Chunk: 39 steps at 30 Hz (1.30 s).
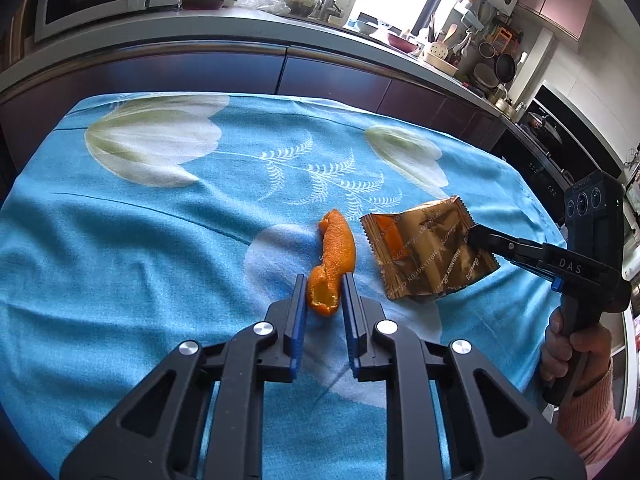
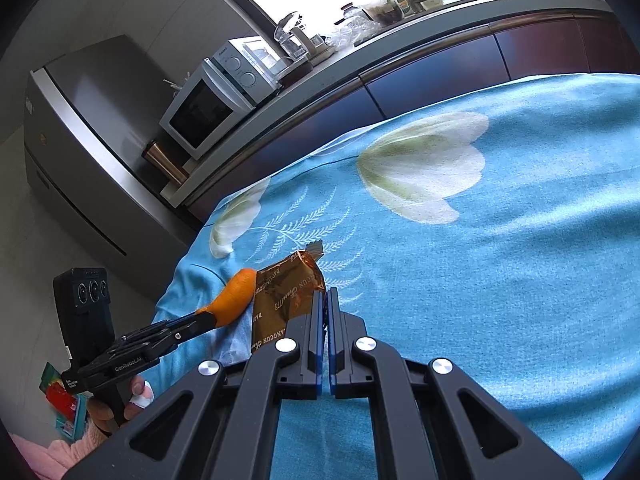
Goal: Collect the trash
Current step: 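Grasp the orange peel with the left tool, then carry the orange peel and gold wrapper to the teal bin with both tools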
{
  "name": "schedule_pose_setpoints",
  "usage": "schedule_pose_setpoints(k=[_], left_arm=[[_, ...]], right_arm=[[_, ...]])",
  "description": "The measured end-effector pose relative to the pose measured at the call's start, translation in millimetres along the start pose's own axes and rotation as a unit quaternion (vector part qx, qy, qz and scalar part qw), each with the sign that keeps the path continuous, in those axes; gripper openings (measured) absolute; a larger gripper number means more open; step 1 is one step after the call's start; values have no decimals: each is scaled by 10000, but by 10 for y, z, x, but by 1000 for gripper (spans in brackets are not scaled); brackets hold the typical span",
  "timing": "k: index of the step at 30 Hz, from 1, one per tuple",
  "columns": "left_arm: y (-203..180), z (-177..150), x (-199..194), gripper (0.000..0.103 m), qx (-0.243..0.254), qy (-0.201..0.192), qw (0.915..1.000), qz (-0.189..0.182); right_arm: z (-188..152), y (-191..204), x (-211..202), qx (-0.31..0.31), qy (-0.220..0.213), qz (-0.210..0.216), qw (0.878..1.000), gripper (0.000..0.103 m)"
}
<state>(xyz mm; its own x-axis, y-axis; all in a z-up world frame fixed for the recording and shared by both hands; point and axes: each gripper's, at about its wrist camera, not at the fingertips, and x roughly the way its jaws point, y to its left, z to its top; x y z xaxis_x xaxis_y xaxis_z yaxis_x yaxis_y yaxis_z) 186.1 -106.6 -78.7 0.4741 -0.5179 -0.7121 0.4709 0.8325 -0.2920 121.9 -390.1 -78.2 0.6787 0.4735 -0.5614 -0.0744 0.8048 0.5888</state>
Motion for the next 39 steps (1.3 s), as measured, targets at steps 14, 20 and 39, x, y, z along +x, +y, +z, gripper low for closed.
schedule_pose_setpoints(k=[14, 20, 39], left_arm=[[142, -150, -545, 16, 0, -396, 9992, 99], [253, -205, -746, 16, -107, -542, 9983, 171], [515, -452, -1386, 16, -271, -916, 9936, 595]], right_arm=[[-4, 268, -62, -58, -185, 392, 9990, 1], [-14, 357, -56, -47, -199, 558, 9982, 1], [-124, 871, 232, -291, 81, 976, 9948, 1]])
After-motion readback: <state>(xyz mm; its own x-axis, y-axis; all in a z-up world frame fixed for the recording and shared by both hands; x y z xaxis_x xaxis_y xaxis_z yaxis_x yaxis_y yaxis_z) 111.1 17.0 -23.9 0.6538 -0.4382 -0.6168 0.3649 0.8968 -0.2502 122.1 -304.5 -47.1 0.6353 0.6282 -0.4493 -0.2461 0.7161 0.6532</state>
